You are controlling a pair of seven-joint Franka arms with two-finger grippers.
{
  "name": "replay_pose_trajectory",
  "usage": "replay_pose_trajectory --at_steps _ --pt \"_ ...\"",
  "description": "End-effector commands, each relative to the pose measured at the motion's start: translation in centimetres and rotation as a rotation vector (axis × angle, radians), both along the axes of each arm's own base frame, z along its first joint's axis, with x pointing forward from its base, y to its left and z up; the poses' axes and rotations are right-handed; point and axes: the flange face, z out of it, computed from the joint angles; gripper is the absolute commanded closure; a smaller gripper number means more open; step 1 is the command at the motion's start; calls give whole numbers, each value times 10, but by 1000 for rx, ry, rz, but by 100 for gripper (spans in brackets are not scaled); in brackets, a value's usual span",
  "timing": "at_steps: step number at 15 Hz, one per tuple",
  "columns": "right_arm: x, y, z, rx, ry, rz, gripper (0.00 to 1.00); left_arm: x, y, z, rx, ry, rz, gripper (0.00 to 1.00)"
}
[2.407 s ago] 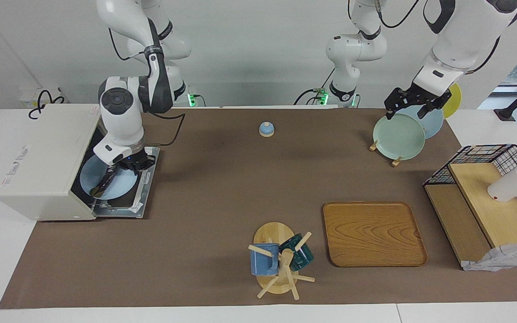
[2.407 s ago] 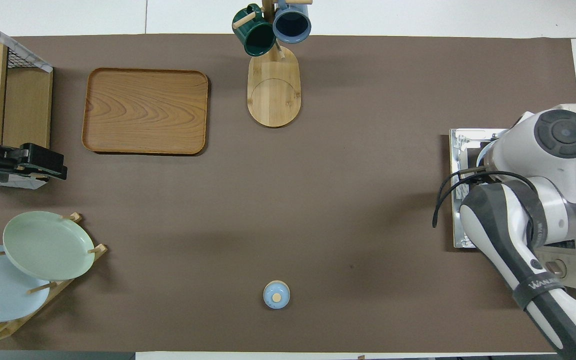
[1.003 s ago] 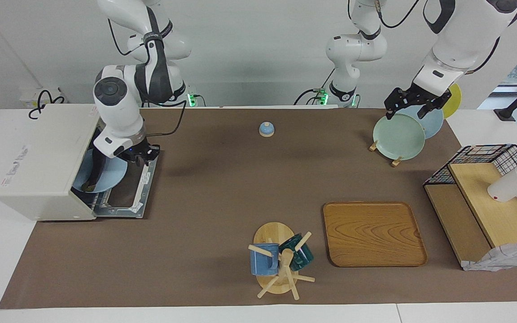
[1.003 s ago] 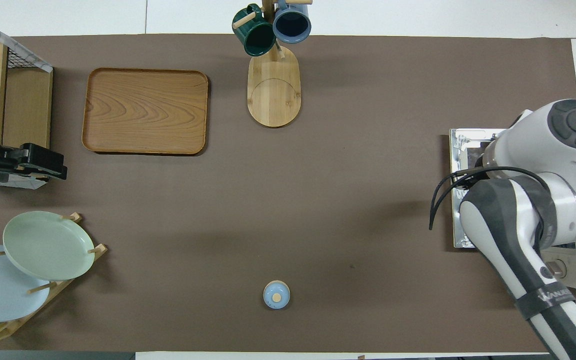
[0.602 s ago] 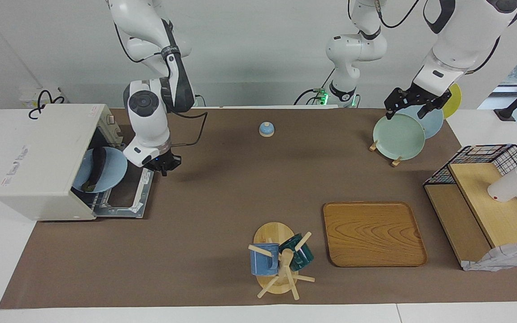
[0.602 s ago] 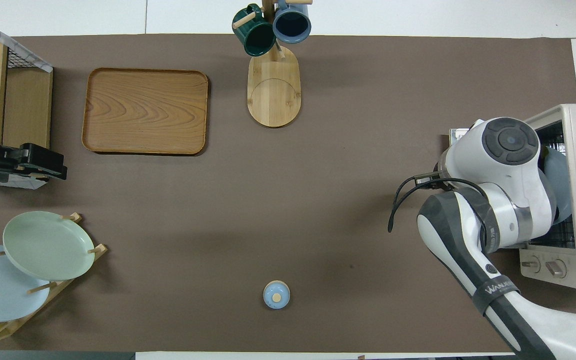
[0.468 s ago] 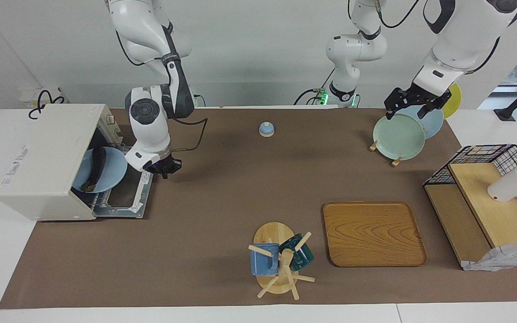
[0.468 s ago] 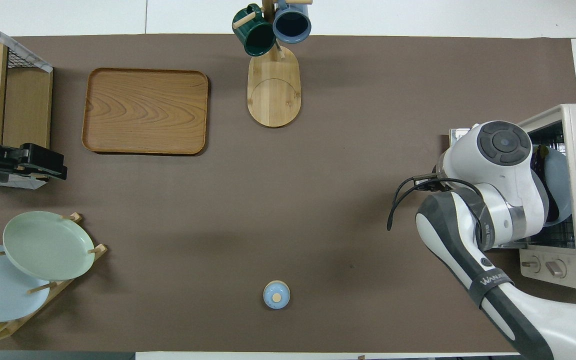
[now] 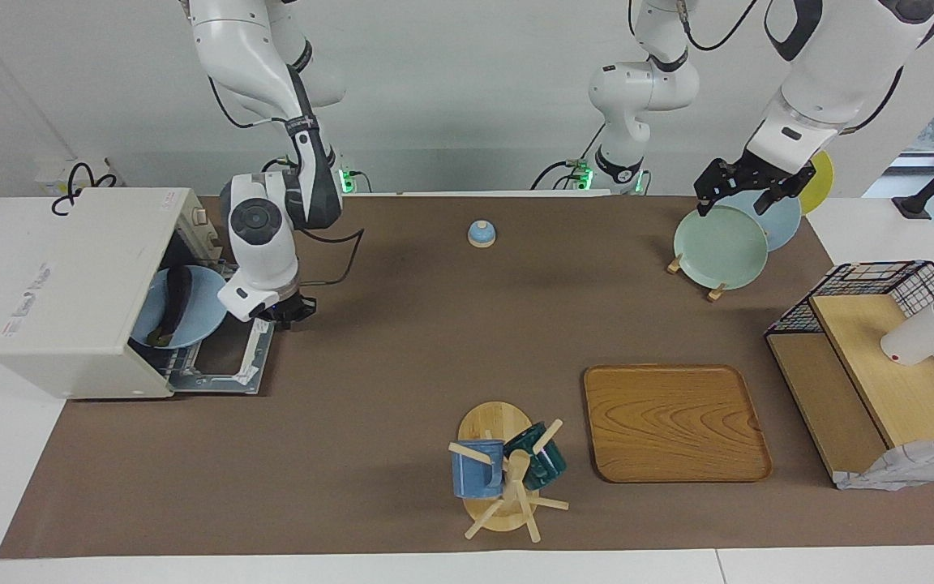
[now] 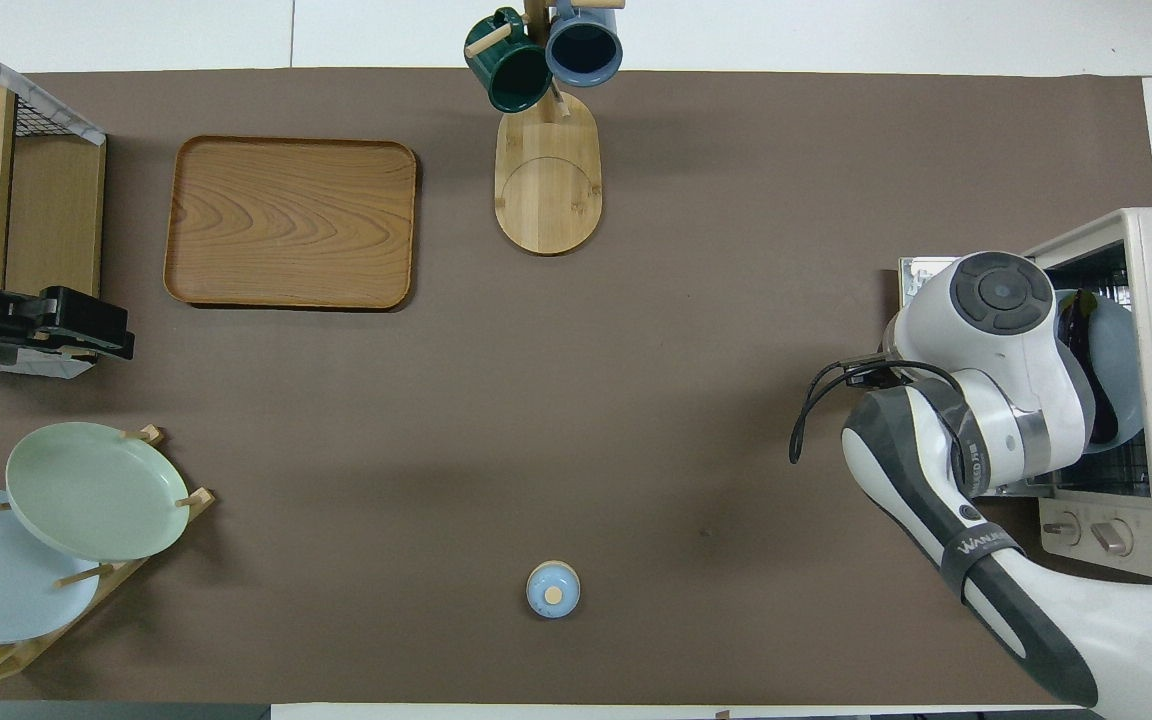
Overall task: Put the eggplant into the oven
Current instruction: 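Push the oven door up closed with the right gripper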
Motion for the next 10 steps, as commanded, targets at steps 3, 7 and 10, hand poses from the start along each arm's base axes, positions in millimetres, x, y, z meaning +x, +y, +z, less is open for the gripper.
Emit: replay_pose_trajectory --at_steps 3,7,10 --pt "-2 -6 0 -41 -24 35 100 -7 2 3 -10 -9 9 0" --pt "1 -5 6 -128 -27 137 100 -7 2 3 -10 -9 9 0" --pt "15 -14 36 -185 11 239 100 -7 2 3 -10 -9 9 0"
